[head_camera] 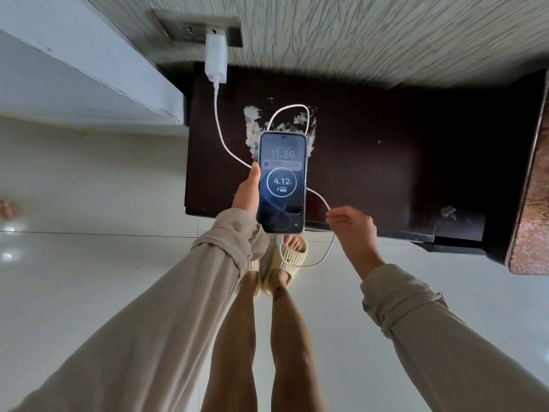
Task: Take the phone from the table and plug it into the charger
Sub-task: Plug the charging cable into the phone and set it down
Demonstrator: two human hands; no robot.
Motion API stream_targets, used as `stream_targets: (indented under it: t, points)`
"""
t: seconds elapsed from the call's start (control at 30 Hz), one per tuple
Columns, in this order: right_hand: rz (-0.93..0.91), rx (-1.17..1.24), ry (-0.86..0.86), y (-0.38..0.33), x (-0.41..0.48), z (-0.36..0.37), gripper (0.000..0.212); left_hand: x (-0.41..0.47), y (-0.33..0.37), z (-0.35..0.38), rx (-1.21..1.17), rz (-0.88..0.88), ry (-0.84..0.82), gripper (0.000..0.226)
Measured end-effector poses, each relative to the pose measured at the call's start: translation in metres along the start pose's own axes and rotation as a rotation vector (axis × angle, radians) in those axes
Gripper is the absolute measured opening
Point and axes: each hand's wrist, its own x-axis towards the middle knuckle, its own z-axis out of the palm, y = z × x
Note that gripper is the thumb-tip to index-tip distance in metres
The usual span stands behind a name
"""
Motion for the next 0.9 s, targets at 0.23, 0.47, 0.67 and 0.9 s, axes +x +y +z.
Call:
stream_targets:
  t: [0.23,0.47,0.67,0.9]
  points:
    - [0.045,0.016,-0.027,0.011,0.025,0.003,0.019,0.046,-0.006,0.006,-0.04,-0.016,0.0,0.063]
    - [0.059,0.045,-0.054,0.016,0.034,0.01,0.019,0.067,-0.005,-0.001,0.022,-0.015,0.024,0.066]
    - [0.054,0.027,-0.069,0.018,0.032,0.019,0.018,0.078,-0.001,-0.003,0.192,-0.015,0.133,0.064]
    - [0.05,0.018,-0.119,0.014,0.033,0.019,0.018,0.082,-0.006,0.008,0.225,0.109,0.291,0.051]
